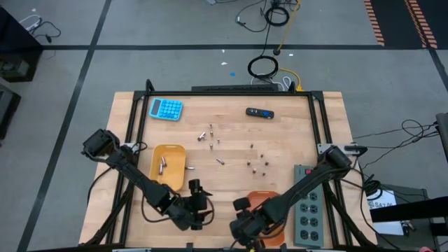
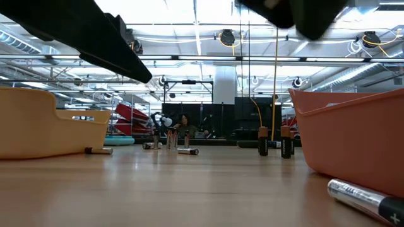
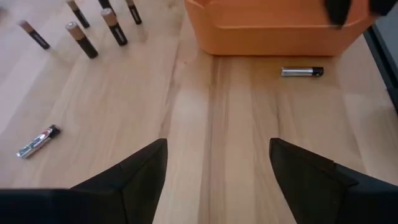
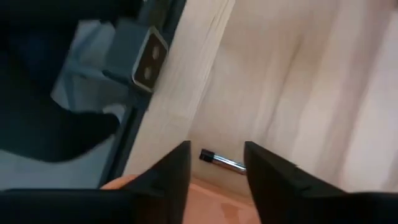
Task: Sort batteries
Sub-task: Put the silver battery into the yellow bin
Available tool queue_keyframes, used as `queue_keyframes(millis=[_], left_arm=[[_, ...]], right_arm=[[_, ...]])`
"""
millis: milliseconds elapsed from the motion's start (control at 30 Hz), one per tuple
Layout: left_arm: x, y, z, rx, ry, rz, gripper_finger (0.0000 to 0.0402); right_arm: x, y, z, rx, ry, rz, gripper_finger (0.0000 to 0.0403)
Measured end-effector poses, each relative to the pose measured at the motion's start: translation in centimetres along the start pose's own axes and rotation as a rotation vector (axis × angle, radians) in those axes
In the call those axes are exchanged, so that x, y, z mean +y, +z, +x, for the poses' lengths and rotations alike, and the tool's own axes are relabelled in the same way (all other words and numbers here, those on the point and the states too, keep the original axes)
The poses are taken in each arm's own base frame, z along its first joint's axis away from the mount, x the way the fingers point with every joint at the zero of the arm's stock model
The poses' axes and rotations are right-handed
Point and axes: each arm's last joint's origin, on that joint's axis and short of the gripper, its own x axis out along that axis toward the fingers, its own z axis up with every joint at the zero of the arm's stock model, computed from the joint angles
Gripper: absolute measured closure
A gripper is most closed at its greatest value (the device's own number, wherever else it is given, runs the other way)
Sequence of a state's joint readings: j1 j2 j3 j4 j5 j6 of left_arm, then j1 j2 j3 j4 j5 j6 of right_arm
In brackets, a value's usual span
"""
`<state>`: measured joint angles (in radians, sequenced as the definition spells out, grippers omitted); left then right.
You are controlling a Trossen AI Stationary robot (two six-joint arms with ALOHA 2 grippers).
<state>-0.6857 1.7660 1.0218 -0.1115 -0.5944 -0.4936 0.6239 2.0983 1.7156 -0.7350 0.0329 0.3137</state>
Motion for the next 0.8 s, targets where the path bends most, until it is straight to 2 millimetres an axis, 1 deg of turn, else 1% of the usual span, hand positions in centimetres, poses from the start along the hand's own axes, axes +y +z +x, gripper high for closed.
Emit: queue_keyframes(millis=[67,133,200,267,367,500,633,800], left_arm=[[-0.1,-0.1,-0.1,-0.007,0.011,-0.007,0.0115],[-0.1,-0.1,-0.1,-0.009,0.014,-0.017,0.0115],[-0.2,-0.1,-0.2,-0.008,0.013,-0.017,0.0115],[-0.2,-0.1,-0.2,-0.008,0.013,-0.020,0.0115],[-0.1,-0.1,-0.2,-0.011,0.021,-0.039,0.0115],[-0.1,-0.1,-0.1,-0.015,0.027,-0.046,0.0115],[-0.1,-0.1,-0.1,-0.016,0.026,-0.070,0.0115],[-0.1,-0.1,-0.2,-0.011,0.016,-0.071,0.0115]], right_arm=[[0.1,-0.1,1.1,0.038,-0.007,-0.017,0.0226],[0.2,0.0,1.6,0.070,-0.013,-0.018,0.0199],[0.2,0.4,1.7,0.074,-0.014,-0.014,0.0181],[0.4,0.8,1.9,0.087,-0.015,-0.014,0.0173],[0.5,0.9,2.7,0.145,-0.017,-0.014,0.0173],[-0.2,0.6,4.0,0.226,-0.034,-0.015,0.0183],[-0.9,0.3,4.1,0.272,-0.052,-0.039,0.0187],[-1.8,-1.0,3.5,0.410,-0.170,-0.091,0.0187]])
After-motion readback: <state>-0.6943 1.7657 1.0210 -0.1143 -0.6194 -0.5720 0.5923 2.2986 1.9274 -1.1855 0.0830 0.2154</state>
